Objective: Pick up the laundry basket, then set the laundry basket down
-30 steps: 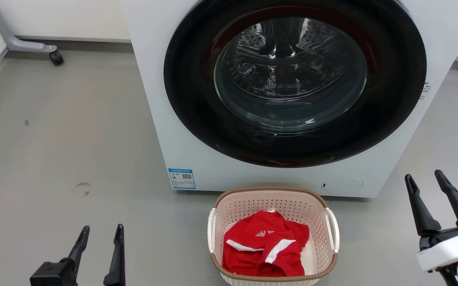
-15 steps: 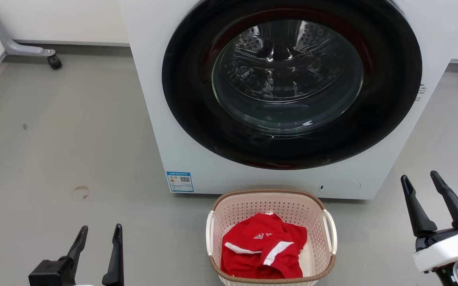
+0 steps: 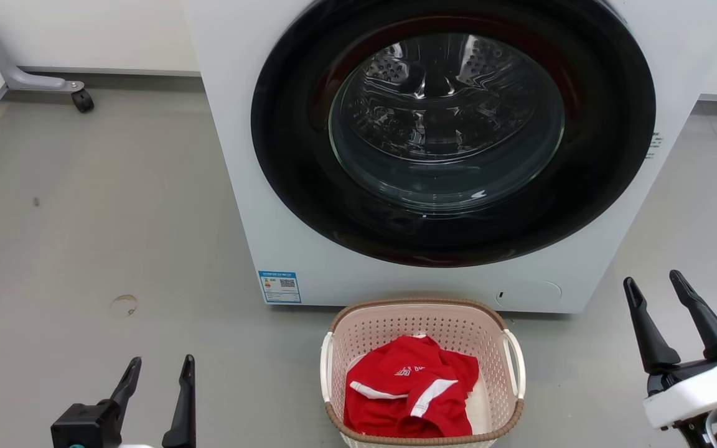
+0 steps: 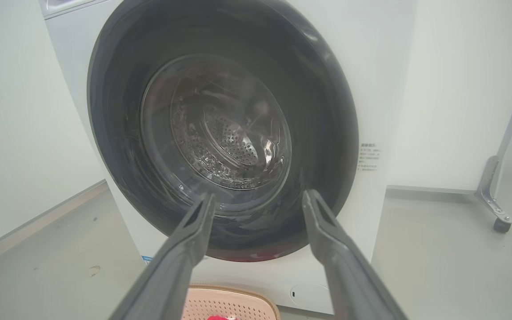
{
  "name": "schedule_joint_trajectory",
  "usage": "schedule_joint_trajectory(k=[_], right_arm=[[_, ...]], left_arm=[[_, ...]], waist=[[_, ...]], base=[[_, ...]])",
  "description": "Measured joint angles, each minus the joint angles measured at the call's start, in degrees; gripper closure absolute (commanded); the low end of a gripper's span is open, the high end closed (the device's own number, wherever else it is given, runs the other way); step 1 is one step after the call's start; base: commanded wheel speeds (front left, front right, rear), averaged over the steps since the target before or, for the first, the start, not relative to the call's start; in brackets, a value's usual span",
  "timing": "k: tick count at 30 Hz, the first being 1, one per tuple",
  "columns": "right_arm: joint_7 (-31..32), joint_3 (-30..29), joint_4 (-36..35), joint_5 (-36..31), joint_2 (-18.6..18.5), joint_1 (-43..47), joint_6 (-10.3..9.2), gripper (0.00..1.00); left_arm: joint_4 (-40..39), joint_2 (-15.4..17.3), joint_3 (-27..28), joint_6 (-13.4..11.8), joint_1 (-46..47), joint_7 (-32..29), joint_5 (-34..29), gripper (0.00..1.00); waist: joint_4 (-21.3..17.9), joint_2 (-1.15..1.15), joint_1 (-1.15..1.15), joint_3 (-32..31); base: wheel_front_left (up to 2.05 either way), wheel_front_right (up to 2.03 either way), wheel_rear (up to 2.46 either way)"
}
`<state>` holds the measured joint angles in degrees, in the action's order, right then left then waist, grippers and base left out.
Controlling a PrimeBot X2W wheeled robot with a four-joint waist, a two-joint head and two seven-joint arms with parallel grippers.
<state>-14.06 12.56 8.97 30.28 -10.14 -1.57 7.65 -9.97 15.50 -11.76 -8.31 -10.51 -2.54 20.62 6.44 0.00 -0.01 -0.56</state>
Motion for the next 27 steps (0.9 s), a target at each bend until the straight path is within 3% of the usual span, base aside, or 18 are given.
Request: schedule_joint_trajectory(k=[27], right_arm=[[0.0,0.36,0.47,0.0,-0.04,-0.02,0.0,0.0]], left_arm=[[-0.81,0.59,-0.92,-0.58,0.0,-1.51,0.09,0.0]], waist=[[-0.59,0.0,0.0,0.34]], base=[[0.0,0.0,0.0]])
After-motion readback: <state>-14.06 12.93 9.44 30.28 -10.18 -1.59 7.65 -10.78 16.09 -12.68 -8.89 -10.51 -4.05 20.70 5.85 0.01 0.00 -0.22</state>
